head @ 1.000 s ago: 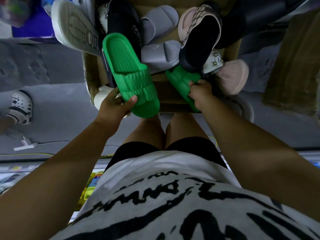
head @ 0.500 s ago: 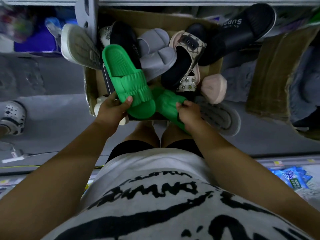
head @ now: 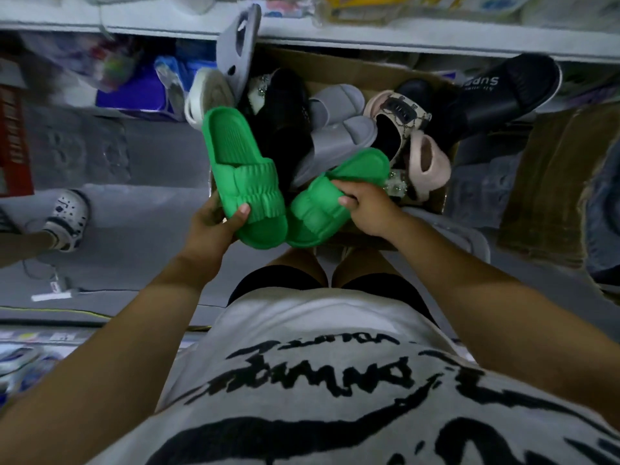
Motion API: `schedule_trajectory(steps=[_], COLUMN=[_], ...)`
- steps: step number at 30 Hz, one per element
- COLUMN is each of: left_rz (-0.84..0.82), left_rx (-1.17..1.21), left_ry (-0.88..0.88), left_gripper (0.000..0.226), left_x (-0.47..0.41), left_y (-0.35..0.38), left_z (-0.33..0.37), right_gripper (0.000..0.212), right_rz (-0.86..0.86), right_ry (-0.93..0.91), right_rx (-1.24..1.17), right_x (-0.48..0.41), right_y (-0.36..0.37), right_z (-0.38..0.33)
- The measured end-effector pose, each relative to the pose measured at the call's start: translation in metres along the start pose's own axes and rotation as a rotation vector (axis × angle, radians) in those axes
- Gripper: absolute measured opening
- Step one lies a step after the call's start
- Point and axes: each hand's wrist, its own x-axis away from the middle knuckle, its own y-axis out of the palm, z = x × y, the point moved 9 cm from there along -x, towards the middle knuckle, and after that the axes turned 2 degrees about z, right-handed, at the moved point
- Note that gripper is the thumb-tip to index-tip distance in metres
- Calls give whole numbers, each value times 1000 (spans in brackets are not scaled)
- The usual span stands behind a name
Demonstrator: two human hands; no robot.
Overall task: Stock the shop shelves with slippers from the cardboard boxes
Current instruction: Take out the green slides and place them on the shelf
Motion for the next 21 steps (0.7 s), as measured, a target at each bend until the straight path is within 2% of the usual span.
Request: schedule_trajectory(steps=[3,7,10,13,17,21], left_rz=[40,100,115,120,99,100], left_rx=[-46,-28,-3,37,53,68], left_ry=[-9,-20,-48,-105,-145,-177], left_gripper=[58,61,55,41,40,41], left_x=[8,13,15,14,15,14], left_y=[-19,-34,-35,-36,-32,-31], left_z=[-9,-26,-42,-58,-66,-75], right_gripper=[42,47,62,67,90,117], right_rz=[-41,90,205,332,235,153], right_ry=[-72,15,146,294,545,642], right_rx=[107,71,-69,-287,-388,-448], right_x=[-14,-26,-12,14,32,17], right_y=[7,2,9,29,79,106], right_z=[-16,-1,21,46,90,107])
